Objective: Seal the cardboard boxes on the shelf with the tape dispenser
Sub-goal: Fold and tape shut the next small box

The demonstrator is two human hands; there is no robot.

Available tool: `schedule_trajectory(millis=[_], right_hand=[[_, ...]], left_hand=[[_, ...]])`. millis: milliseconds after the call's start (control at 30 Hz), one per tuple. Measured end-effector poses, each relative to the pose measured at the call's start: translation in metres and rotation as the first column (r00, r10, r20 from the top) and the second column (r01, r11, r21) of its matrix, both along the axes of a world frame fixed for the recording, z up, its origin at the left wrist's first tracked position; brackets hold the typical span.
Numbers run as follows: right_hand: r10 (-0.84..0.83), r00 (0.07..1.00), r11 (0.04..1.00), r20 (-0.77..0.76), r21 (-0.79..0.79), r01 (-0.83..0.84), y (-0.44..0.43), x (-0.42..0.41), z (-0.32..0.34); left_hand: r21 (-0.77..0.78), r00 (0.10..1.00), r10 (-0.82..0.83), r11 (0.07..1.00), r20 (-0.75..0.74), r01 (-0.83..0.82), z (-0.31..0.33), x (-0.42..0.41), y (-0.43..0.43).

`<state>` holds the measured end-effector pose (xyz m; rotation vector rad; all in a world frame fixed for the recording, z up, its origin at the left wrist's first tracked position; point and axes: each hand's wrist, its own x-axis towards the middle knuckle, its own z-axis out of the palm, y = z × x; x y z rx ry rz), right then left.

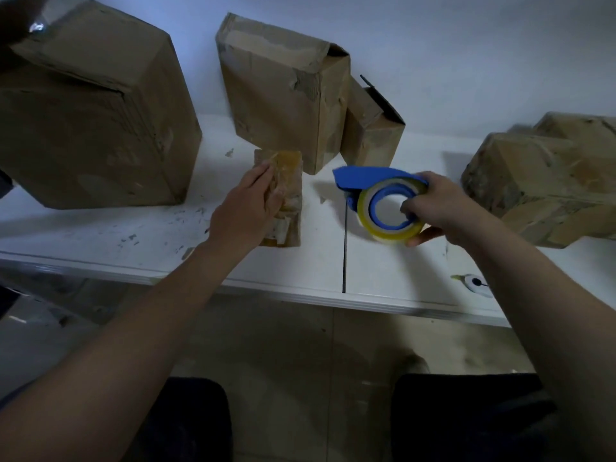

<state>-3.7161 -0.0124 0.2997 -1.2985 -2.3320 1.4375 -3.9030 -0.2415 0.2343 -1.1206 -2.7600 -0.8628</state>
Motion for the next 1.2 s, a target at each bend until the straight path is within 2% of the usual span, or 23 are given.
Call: schedule_trajectory(millis=[133,300,333,400,433,533,600,667,733,833,1000,1100,1200], right_hand=[[0.024,0.987,1.000,0.158,-0.015,-0.022,0.008,0.001,-0.027],[0.094,0.953,0.945,0.287,0.276,-0.176,0.010,-0.006,-0.034],[0.105,0.928,0.906,0.357,0.351,-0.237,0.006,-0.007,-0.031],[0.066,0.861,0.767,0.505,0.526,-0.367,-0.002,-0.010,-0.029],[0.044,0.850,0.696,0.524,0.595,-0.402,-0.009,-0.013,-0.028],[0.133,0.908,0.564,0.397,0.723,-0.399,-0.030,-0.026,-0.022],[0.272,0.923,0.589,0.273,0.711,-0.384,-0.047,-0.039,-0.024],[0.375,0.916,0.694,0.144,0.612,-0.380,-0.066,-0.054,-0.027],[0.423,0.905,0.795,0.031,0.467,-0.388,-0.085,-0.068,-0.030],[0.392,0.920,0.864,-0.008,0.345,-0.366,-0.104,-0.085,-0.033],[0.258,0.966,0.884,0.010,0.401,-0.241,-0.120,-0.099,-0.044],[0.218,0.973,0.892,-0.077,0.421,-0.166,-0.119,-0.102,-0.056],[0.232,0.946,0.924,-0.225,0.354,-0.143,-0.115,-0.101,-0.062]], left_hand=[[0.053,0.999,-0.023,0.998,0.049,0.020,0.000,0.000,0.000],[0.135,0.981,-0.045,0.991,0.188,0.020,0.005,0.001,0.001],[0.147,0.975,-0.055,0.989,0.215,0.023,0.007,0.001,0.000],[0.163,0.965,-0.068,0.986,0.253,0.027,0.009,0.000,-0.001],[0.174,0.961,-0.072,0.984,0.266,0.026,0.009,-0.001,-0.002],[0.219,0.950,-0.053,0.976,0.307,-0.016,0.010,0.001,-0.004],[0.211,0.925,0.012,0.972,0.379,-0.099,0.013,0.004,-0.006],[0.152,0.880,0.093,0.971,0.466,-0.182,0.017,0.008,-0.007],[0.124,0.862,0.099,0.975,0.497,-0.184,0.018,0.011,-0.009],[0.167,0.863,0.051,0.974,0.503,-0.155,0.016,0.012,-0.011],[0.159,0.876,0.102,0.967,0.472,-0.198,0.006,0.012,-0.003],[0.176,0.888,0.164,0.949,0.430,-0.261,0.001,0.015,0.000],[0.193,0.883,0.173,0.940,0.437,-0.280,0.001,0.012,-0.002]])
